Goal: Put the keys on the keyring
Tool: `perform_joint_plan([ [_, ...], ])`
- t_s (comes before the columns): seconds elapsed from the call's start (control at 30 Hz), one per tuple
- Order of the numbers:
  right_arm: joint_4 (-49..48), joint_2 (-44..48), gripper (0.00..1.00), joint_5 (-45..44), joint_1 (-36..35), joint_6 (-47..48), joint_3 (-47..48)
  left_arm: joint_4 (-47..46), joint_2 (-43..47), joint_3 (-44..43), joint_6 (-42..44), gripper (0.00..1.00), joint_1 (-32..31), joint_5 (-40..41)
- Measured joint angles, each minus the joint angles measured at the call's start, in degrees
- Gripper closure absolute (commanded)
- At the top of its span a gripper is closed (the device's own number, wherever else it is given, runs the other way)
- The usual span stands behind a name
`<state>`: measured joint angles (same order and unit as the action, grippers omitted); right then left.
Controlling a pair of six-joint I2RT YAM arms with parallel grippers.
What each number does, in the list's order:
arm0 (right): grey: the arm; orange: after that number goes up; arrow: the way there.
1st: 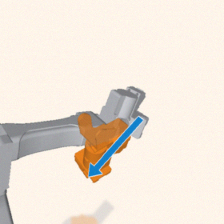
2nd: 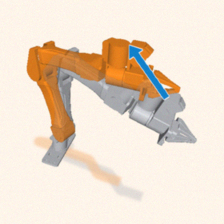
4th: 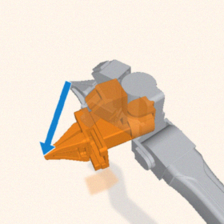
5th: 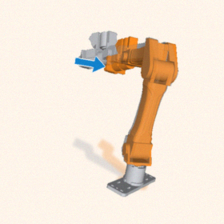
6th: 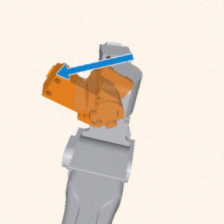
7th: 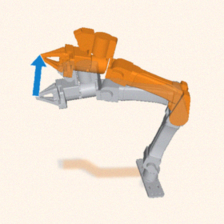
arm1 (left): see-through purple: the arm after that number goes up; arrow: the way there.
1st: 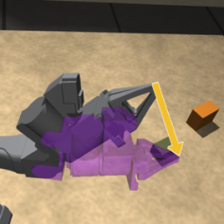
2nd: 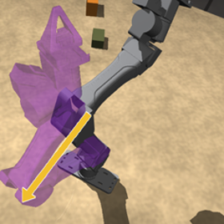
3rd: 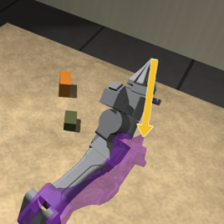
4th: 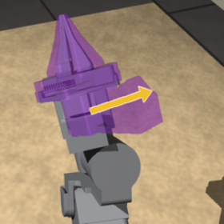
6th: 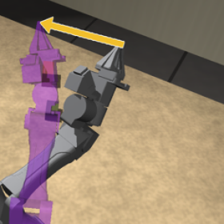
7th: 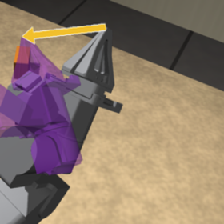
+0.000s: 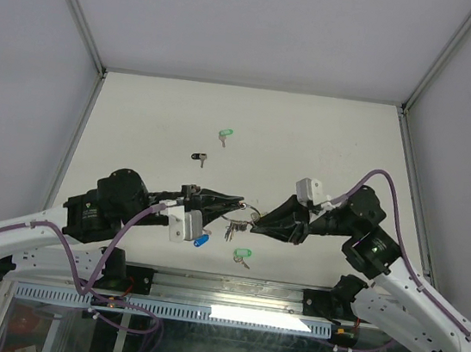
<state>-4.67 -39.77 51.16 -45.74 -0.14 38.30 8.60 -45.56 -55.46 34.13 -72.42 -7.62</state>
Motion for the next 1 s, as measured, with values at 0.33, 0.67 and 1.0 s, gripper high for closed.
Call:
perform_joint_plan([
  [0.33, 11.80, 0.94, 1.00, -3.23, 0.00, 4.96, 5.90, 0.00, 0.33, 0.00, 0.35, 0.96, 0.00, 0.02],
  [0.67, 26.64, -4.13, 1.00, -5.60, -0.02, 5.33, 17.92, -0.55, 0.66, 0.00, 0.96, 0.83, 0.00, -0.02],
  [1.0, 34.93, -6.01, 1.00, -8.02, -0.02, 2.40, 23.54, -1.42, 1.40, 0.02, 0.85, 0.73, 0.00, -0.07],
])
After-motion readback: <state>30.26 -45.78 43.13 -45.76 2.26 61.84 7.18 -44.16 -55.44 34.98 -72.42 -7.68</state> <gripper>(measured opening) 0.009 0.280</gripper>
